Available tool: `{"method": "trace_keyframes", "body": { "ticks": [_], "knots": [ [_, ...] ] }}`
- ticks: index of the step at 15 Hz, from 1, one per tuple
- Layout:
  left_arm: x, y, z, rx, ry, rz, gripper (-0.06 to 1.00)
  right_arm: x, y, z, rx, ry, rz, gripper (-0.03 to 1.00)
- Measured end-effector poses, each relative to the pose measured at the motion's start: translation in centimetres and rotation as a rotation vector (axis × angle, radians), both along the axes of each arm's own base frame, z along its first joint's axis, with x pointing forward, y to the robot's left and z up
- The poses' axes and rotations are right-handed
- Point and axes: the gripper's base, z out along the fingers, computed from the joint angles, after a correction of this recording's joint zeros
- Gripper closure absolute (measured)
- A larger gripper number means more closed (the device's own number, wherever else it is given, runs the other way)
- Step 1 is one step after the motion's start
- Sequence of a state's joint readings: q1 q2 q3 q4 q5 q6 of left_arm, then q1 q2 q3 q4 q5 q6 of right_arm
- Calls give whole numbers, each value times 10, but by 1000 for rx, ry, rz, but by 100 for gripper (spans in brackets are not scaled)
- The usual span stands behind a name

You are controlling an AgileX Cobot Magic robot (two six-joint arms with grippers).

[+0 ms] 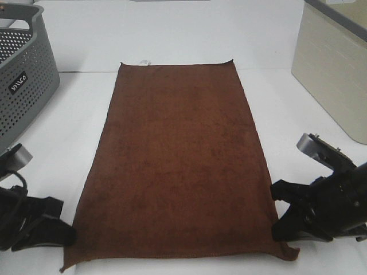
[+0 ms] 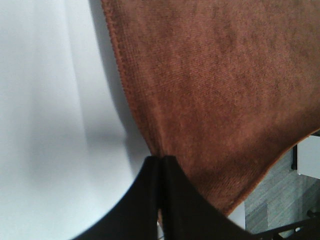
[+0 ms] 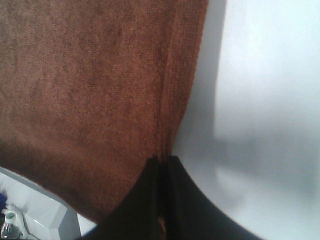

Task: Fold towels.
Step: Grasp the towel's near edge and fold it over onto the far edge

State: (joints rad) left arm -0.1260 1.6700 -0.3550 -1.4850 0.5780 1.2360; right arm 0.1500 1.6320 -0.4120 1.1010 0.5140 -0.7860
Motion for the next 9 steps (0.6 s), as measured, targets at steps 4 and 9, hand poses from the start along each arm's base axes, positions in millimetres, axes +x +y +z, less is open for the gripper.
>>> {"method": "trace_keyframes", "body": {
  "ticks": [4,9],
  "knots": [
    [-24,3,6,1,-8,-2,94,-20,-3,4,0,-2,7,97],
    [2,0,21,-20,-95,24,94,8,2,19,20,-86,26,97]
  ]
}}
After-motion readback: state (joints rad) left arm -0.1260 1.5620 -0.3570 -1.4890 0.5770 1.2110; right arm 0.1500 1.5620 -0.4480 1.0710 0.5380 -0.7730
